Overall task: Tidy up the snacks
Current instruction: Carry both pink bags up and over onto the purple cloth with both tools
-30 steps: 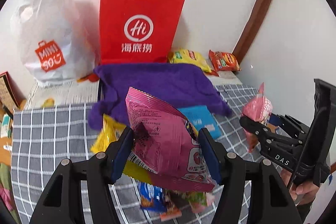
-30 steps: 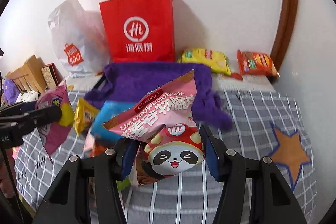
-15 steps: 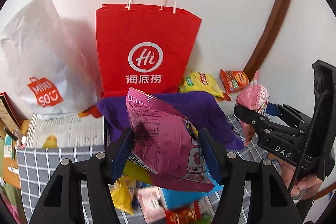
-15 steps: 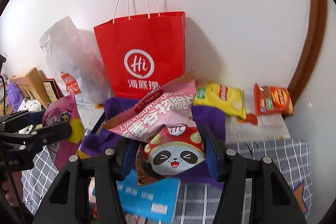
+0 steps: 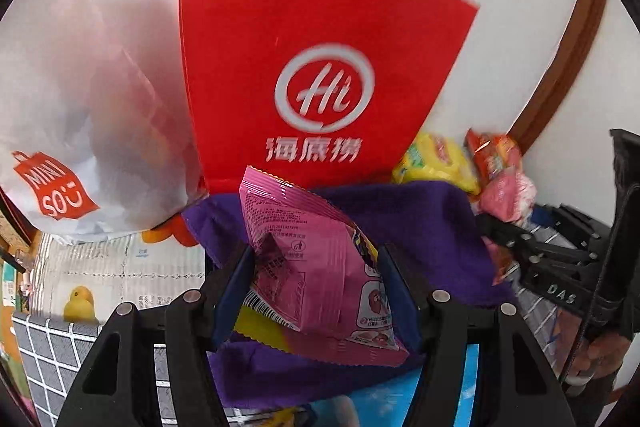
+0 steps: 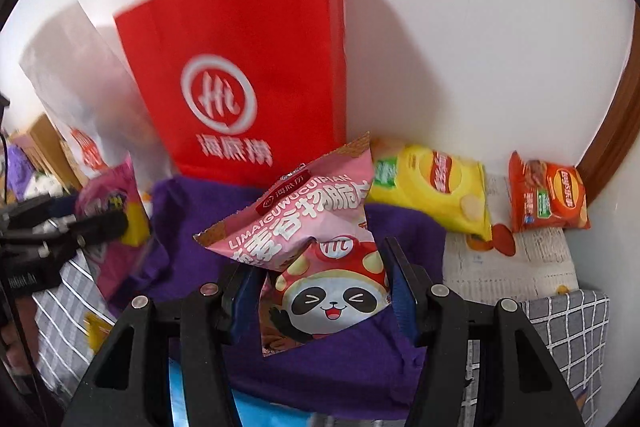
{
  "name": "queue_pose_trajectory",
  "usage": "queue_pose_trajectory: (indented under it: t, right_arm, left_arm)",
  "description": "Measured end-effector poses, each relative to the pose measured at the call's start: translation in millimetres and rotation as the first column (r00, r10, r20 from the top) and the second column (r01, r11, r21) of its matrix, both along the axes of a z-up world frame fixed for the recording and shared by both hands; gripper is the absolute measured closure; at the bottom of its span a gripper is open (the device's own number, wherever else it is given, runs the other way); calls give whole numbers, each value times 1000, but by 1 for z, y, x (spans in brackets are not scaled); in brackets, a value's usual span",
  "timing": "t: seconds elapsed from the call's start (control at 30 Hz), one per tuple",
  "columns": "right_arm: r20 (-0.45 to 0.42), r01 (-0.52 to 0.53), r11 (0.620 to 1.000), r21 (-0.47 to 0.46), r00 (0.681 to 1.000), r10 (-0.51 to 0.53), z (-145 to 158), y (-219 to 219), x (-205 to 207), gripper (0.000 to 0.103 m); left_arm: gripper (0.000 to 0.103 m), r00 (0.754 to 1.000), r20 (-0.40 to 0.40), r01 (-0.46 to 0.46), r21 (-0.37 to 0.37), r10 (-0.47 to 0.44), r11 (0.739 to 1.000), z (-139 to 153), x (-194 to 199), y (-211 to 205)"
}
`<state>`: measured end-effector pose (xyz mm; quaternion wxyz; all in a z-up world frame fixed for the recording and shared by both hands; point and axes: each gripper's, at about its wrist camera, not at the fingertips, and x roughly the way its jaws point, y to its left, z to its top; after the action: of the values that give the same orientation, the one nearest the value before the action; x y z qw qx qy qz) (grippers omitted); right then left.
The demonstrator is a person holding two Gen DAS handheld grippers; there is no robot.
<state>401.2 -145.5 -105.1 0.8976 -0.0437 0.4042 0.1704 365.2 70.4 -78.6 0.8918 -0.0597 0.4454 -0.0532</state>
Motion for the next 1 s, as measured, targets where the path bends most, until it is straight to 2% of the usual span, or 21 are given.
queue_pose_trajectory:
  t: [0.3, 0.43, 0.87, 1.0]
  right_arm:
    - [-69, 13, 1000, -18, 997, -14, -31, -9, 19, 46]
    - [-81, -2, 999, -33, 997, 0, -37, -5, 20, 46]
    - [-113, -10, 999, -44, 994, 5, -46, -4, 26, 46]
    - [-160, -11, 997, -75, 987, -2, -57, -1, 30, 46]
  left_arm:
    - [41, 998, -69, -3, -38, 0, 999, -30, 13, 9]
    - [41, 997, -71, -4, -17, 2, 1000, -35, 15, 6]
    - [41, 995, -100, -10, -44, 5, 999, -43, 19, 11]
    - [41, 993, -117, -14, -46, 8, 999, -47, 22, 12]
